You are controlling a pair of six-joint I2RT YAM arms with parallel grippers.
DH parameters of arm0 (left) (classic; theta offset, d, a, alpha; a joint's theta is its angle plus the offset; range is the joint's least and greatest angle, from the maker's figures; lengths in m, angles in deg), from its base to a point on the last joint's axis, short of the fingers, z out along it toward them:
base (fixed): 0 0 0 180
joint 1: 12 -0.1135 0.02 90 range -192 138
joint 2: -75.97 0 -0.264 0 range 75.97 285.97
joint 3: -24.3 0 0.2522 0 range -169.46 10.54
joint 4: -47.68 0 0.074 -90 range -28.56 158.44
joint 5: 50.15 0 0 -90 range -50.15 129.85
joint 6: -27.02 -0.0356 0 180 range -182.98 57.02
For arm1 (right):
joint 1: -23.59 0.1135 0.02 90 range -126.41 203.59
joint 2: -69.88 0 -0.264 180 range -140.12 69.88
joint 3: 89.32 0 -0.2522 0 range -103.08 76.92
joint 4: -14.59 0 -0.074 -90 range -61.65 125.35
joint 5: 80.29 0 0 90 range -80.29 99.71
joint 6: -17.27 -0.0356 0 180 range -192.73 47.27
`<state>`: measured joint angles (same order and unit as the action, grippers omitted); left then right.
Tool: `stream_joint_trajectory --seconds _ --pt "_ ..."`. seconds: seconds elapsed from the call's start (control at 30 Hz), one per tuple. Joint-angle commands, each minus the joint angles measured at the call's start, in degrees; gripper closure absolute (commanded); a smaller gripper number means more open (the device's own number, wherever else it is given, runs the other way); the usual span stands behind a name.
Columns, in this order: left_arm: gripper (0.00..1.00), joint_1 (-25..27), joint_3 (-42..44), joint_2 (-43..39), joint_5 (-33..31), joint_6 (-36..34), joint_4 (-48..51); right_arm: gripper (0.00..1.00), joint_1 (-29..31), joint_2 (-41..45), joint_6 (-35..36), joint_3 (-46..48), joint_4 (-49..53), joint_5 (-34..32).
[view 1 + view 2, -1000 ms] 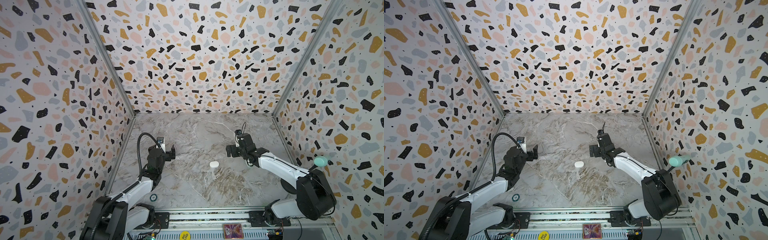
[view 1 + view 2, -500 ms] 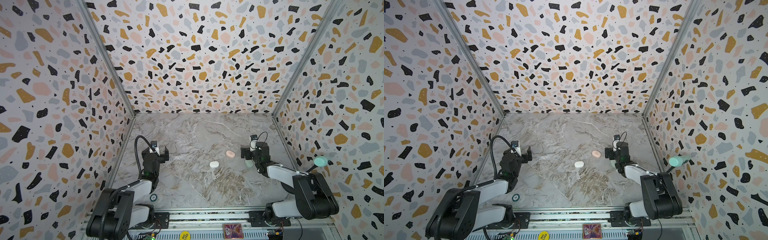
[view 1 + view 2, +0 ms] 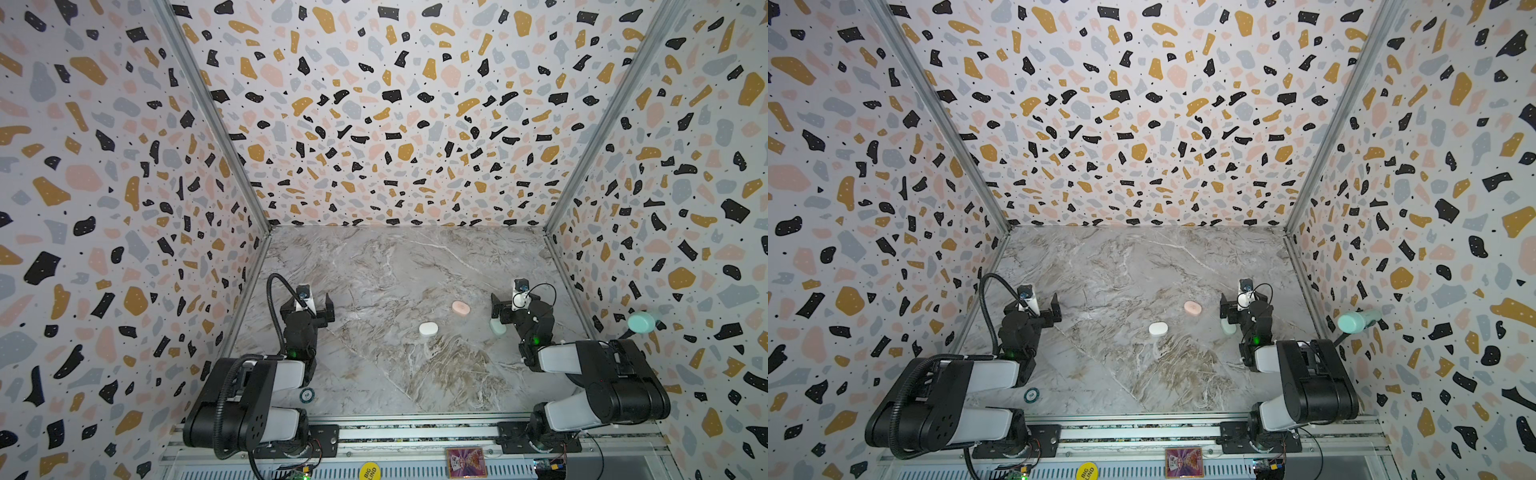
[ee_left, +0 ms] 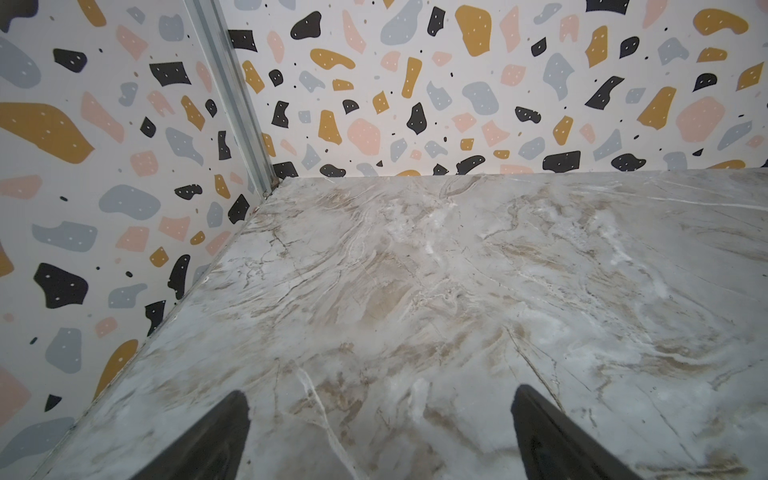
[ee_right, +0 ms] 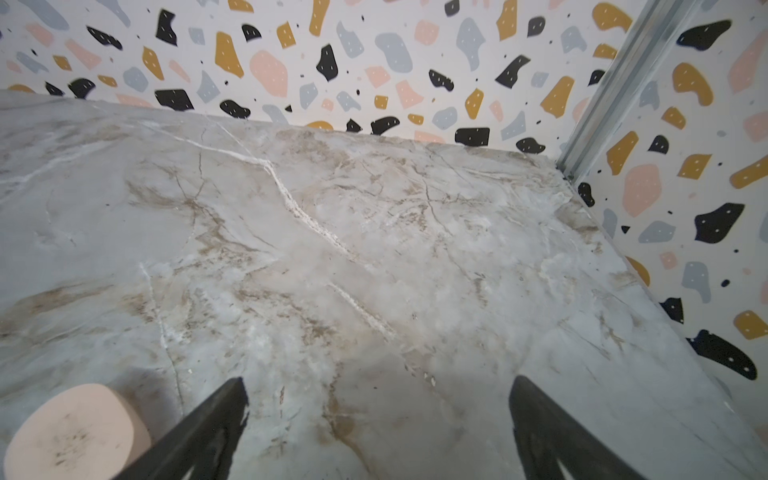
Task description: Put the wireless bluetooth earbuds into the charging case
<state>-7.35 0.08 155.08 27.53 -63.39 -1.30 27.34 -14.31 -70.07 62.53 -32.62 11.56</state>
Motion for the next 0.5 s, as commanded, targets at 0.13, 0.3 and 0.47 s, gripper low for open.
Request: stream_joint_trajectory --seconds 0.13,0.3,0.47 --pt "0.0 -0.5 0.9 0.7 -0.1 0.7 -5.7 0.01 2.3 -0.5 0.0 3.3 -10.6 -4.2" --pt "0.0 -0.5 0.9 0.7 0.0 0.7 -5.6 0.01 2.3 -0.9 -0.3 2.9 -10.6 -4.4" --pt "0.0 -0.5 0.7 1.0 0.0 0.7 -5.5 0.01 2.2 -0.6 0.0 3.3 -10.9 -4.4"
